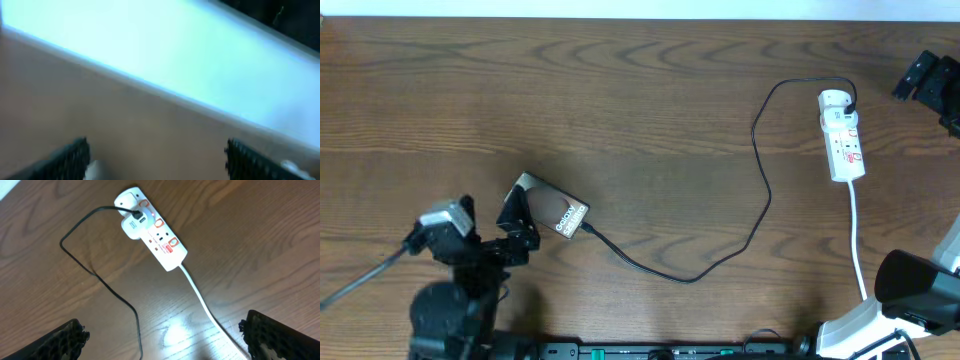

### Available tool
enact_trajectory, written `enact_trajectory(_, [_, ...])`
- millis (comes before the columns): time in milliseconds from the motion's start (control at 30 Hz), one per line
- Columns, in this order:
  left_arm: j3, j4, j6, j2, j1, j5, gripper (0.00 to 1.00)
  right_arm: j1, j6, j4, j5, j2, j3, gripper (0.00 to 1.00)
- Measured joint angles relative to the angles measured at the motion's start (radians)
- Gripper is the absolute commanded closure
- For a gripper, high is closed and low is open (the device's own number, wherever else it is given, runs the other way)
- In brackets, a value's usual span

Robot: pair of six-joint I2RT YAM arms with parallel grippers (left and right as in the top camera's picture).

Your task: Plug charger to phone and switch on socket

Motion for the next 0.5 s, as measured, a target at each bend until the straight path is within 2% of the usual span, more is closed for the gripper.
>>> enact_trajectory(133, [-0.219,0.335,-0.006,-0.114,0.041,0.001,0.15,0.0,0.0,0.001,0.0,0.0,0.0,0.01])
enact_trajectory(233, [-0.371,0.505,-0.012,-0.185,0.088,0.004,0.15,0.0,0.0,0.0,0.0,0.0,0.0,0.01])
enact_trajectory(367, [-0.498,0.591,-0.013,-0.245,0.14,0.011,0.15,0.0,0.0,0.0,0.0,0.0,0.0,0.01])
enact_trajectory(500, [-0.551,0.565,-0.013,-0.252,0.177,0.028,0.15,0.0,0.0,0.0,0.0,0.0,0.0,0.01])
